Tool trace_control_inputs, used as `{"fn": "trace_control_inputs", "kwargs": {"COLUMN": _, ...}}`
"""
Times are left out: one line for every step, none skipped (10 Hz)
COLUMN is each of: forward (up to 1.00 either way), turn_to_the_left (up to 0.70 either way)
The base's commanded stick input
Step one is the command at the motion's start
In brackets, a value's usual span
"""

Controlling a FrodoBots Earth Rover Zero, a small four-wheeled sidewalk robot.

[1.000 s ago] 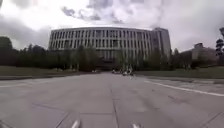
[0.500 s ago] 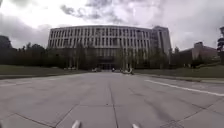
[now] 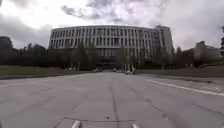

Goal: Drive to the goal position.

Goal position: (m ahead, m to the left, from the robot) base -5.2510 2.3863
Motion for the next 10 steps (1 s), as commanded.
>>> {"fn": "trace_control_inputs", "kwargs": {"forward": 1.00, "turn_to_the_left": 0.40}}
{"fn": "trace_control_inputs", "kwargs": {"forward": 1.00, "turn_to_the_left": 0.40}}
{"fn": "trace_control_inputs", "kwargs": {"forward": 1.00, "turn_to_the_left": 0.00}}
{"fn": "trace_control_inputs", "kwargs": {"forward": 1.00, "turn_to_the_left": 0.00}}
{"fn": "trace_control_inputs", "kwargs": {"forward": 1.00, "turn_to_the_left": 0.00}}
{"fn": "trace_control_inputs", "kwargs": {"forward": 1.00, "turn_to_the_left": 0.00}}
{"fn": "trace_control_inputs", "kwargs": {"forward": 1.00, "turn_to_the_left": 0.00}}
{"fn": "trace_control_inputs", "kwargs": {"forward": 1.00, "turn_to_the_left": 0.00}}
{"fn": "trace_control_inputs", "kwargs": {"forward": 1.00, "turn_to_the_left": 0.00}}
{"fn": "trace_control_inputs", "kwargs": {"forward": 1.00, "turn_to_the_left": 0.00}}
